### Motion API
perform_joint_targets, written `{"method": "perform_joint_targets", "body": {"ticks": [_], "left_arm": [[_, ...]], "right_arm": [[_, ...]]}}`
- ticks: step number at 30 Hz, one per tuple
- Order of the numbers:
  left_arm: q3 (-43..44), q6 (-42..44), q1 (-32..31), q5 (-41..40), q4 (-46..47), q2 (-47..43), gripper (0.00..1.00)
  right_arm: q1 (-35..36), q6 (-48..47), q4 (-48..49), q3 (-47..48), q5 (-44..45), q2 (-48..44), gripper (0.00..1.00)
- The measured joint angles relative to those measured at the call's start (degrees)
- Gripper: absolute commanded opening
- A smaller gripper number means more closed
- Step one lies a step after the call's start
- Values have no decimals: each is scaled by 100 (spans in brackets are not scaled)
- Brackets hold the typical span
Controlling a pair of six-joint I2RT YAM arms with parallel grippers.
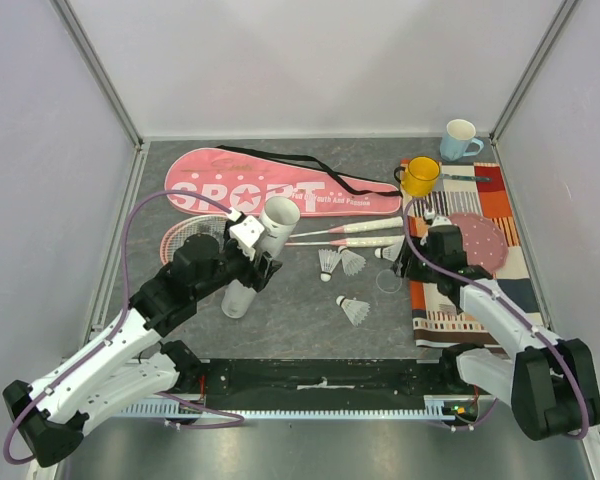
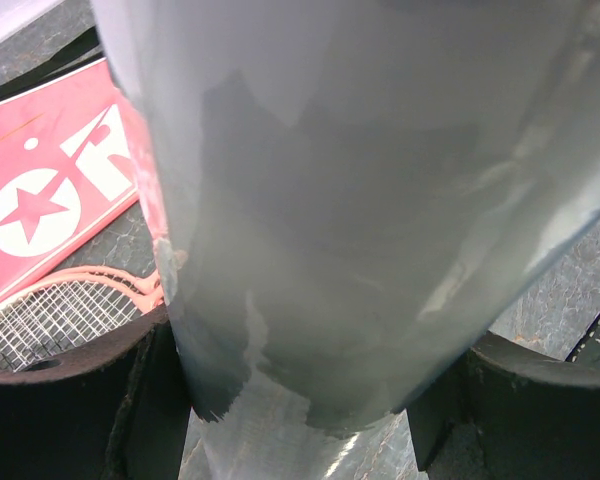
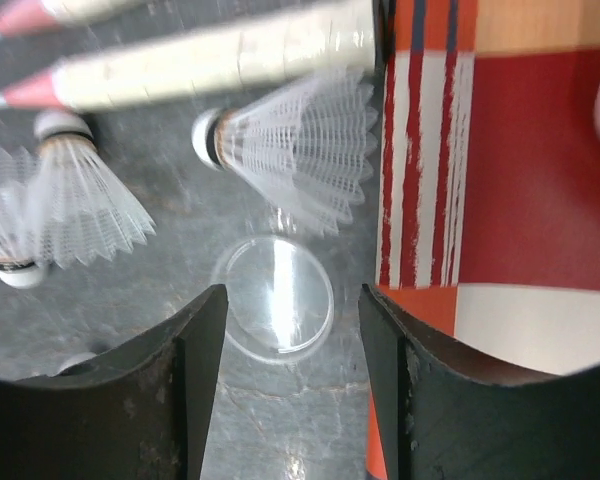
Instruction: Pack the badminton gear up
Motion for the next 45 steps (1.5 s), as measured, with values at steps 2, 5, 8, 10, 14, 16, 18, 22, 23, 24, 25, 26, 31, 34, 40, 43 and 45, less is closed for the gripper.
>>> {"method": "perform_joint_targets", "body": {"ticks": [2, 5, 8, 10, 14, 16, 18, 22, 23, 24, 25, 26, 31, 34, 40, 43, 45], "left_arm": [[0, 0, 0, 4, 0, 2, 20], [0, 0, 0, 11, 0, 20, 20], [0, 0, 0, 15, -2, 35, 20], [0, 0, 0, 22, -4, 39, 20], [0, 0, 0, 46, -4, 68, 21], [0, 0, 0, 52, -7, 85, 21], [0, 2, 0, 55, 2, 111, 21], [0, 2, 0, 57, 28, 162, 22], [0, 2, 0, 57, 24, 166, 22], [0, 2, 0, 57, 24, 166, 22], [0, 2, 0, 57, 24, 168, 22], [0, 2, 0, 57, 24, 170, 22], [0, 2, 0, 57, 24, 170, 22], [0, 2, 0, 57, 24, 170, 22], [0, 2, 0, 57, 24, 173, 22], [0, 2, 0, 57, 39, 199, 22], [0, 2, 0, 59, 63, 249, 22]], "right_arm": [[-297, -68, 28, 208, -317, 72, 62], [-739, -142, 247, 507, -820, 348, 60], [-1163, -208, 573, 721, -1447, 824, 55], [-1296, -212, 752, 787, -1690, 1161, 54], [-1335, -173, 977, 776, -2096, 1615, 49], [-1333, -140, 1134, 772, -2260, 1700, 44], [-1335, -101, 1283, 752, -2345, 1711, 41], [-1335, -66, 1493, 723, -2382, 1720, 37], [-1335, -59, 1534, 713, -2382, 1725, 37], [-1335, -55, 1572, 697, -2382, 1731, 37], [-1335, -44, 1600, 684, -2382, 1746, 36], [-1335, -39, 1637, 664, -2380, 1773, 35], [-1335, 11, 1696, 629, -2382, 1904, 26], [-1335, 42, 1714, 608, -2385, 1930, 13], [-1335, 46, 1510, 605, -2369, 1543, 0], [-1268, -22, 942, 815, -2205, 927, 0], [-1115, -166, 501, 1169, -1993, 450, 0]]}}
